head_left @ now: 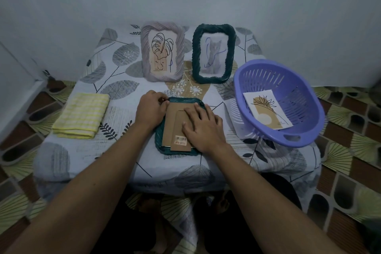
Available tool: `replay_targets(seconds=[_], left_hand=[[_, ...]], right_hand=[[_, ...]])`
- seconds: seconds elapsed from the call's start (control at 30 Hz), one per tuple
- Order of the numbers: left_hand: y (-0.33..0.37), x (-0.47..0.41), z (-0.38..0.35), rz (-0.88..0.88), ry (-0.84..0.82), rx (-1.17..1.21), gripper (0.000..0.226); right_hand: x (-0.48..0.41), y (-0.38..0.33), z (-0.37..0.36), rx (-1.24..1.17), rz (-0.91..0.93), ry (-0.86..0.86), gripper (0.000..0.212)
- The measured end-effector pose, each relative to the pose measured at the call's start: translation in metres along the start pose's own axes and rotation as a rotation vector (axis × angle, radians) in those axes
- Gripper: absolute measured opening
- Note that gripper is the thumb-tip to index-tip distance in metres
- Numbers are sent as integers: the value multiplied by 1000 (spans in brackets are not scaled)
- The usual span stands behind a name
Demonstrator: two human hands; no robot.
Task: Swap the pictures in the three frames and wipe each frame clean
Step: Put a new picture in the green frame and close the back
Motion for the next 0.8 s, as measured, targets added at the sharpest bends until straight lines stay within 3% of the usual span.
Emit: replay_targets(seconds=[0.47, 0.8], left_hand=[[1, -11, 0, 7, -129, -18, 20], [1, -14, 4, -95, -188, -30, 14]], right_hand=[[0, -1, 1, -6, -1, -14, 54], [0, -2, 2, 5, -10, -26, 54]])
Point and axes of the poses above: each hand's wrist, its own x-axis away from the middle knuckle, its own z-axis out of the back of the hand, y = z × x, the point moved 2 cm from there along -x, towards the middle knuckle, and after that the axes turned 13 degrees about y, right-handed, at the moved point
